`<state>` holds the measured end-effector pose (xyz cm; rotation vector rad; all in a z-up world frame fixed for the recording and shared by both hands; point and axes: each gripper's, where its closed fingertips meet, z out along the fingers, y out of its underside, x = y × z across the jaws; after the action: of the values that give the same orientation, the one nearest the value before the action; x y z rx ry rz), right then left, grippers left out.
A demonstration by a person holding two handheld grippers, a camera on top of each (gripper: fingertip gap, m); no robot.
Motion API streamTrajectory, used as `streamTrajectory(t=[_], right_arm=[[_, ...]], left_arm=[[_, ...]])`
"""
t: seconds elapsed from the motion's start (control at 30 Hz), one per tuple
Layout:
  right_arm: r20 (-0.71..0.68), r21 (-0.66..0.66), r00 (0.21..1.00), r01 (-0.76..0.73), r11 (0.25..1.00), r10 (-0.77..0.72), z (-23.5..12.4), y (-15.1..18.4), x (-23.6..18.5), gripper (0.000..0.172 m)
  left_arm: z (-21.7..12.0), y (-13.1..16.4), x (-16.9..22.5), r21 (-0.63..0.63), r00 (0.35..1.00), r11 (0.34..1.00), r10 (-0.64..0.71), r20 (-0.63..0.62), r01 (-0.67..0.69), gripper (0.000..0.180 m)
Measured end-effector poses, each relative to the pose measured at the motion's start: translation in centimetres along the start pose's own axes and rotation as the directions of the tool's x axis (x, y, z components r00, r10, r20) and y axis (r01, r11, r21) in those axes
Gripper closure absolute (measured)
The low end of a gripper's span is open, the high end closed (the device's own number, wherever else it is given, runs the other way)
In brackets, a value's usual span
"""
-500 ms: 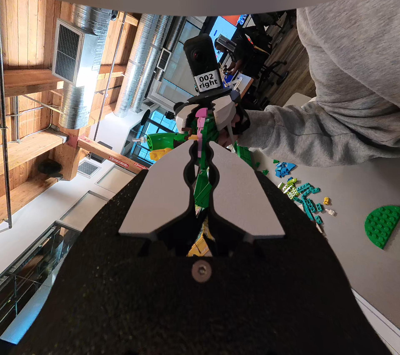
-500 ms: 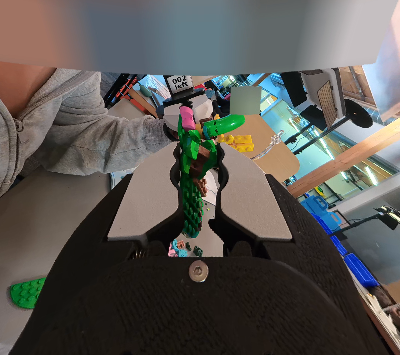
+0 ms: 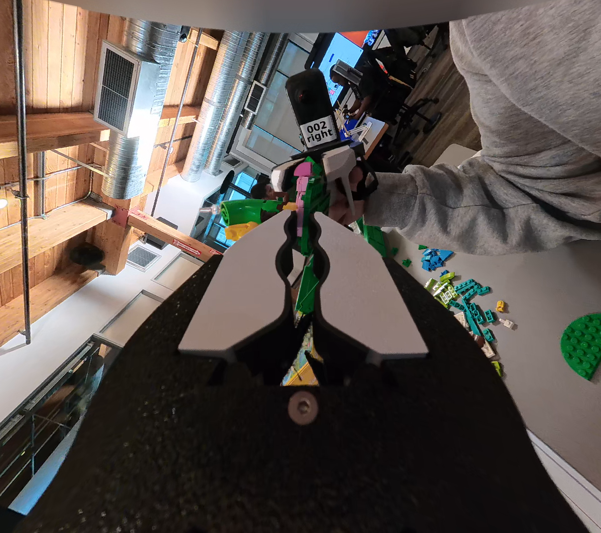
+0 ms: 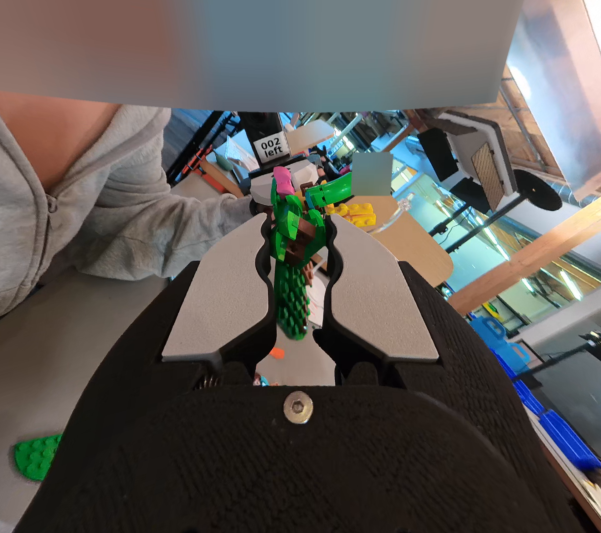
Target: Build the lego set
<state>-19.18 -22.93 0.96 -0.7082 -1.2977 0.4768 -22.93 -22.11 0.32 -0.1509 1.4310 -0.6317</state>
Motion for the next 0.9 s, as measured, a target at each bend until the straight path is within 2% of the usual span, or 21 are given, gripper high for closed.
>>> streamTrajectory(t=[0.1, 0.17, 0.27, 0.37, 0.47, 0.53, 0.6, 0.67, 0.77, 0.9], right_arm=[[-0.025, 0.002, 1.000, 0.007, 1.000, -0.007, -0.6, -0.2, 0.3, 0.143], [-0.070, -0.043, 0.997, 0.013, 0.999, -0.016, -1.4, 0.1, 0.8, 0.143], [-0.177, -0.260, 0.984, -0.041, 0.965, -0.006, -3.4, 2.7, 1.6, 0.143], [-0.153, -0.539, 0.984, -0.161, 0.827, 0.092, -5.1, 7.8, -0.8, 0.142], [-0.041, -0.759, 0.966, -0.196, 0.621, 0.254, -6.9, 13.4, -7.4, 0.143], [0.013, -0.845, 0.946, -0.162, 0.510, 0.323, -8.4, 16.2, -11.9, 0.143], [0.041, -0.887, 0.932, -0.132, 0.443, 0.360, -9.6, 18.2, -15.3, 0.143], [0.065, -0.906, 0.918, -0.110, 0.409, 0.391, -10.2, 19.2, -17.7, 0.142], [0.112, -0.936, 0.906, -0.043, 0.350, 0.409, -11.1, 20.2, -19.8, 0.142], [0.160, -0.935, 0.891, -0.001, 0.353, 0.425, -11.2, 20.3, -20.5, 0.142]], left_arm=[[-0.4, 0.5, -0.3, -0.036, 1.000, 0.999, 0.014, 0.011, -0.014, 0.175], [-0.9, 1.0, -0.7, -0.072, 0.999, 0.997, 0.030, 0.031, -0.028, 0.175], [-2.0, 1.9, -1.6, -0.151, 0.995, 0.987, 0.068, 0.068, -0.057, 0.174], [-3.3, 2.5, -2.5, -0.219, 0.989, 0.973, 0.103, 0.104, -0.078, 0.174], [-3.7, 2.7, -2.6, -0.241, 0.989, 0.967, 0.105, 0.104, -0.078, 0.174], [-3.5, 2.8, -2.4, -0.244, 0.990, 0.967, 0.104, 0.093, -0.078, 0.175], [-3.1, 3.0, -2.0, -0.250, 0.992, 0.965, 0.102, 0.075, -0.081, 0.174], [-2.6, 3.2, -1.7, -0.253, 0.993, 0.964, 0.101, 0.056, -0.084, 0.174], [-1.9, 3.2, -1.1, -0.247, 0.995, 0.965, 0.095, 0.027, -0.086, 0.174], [-1.5, 3.3, -0.6, -0.258, 0.995, 0.962, 0.097, 0.003, -0.093, 0.174]])
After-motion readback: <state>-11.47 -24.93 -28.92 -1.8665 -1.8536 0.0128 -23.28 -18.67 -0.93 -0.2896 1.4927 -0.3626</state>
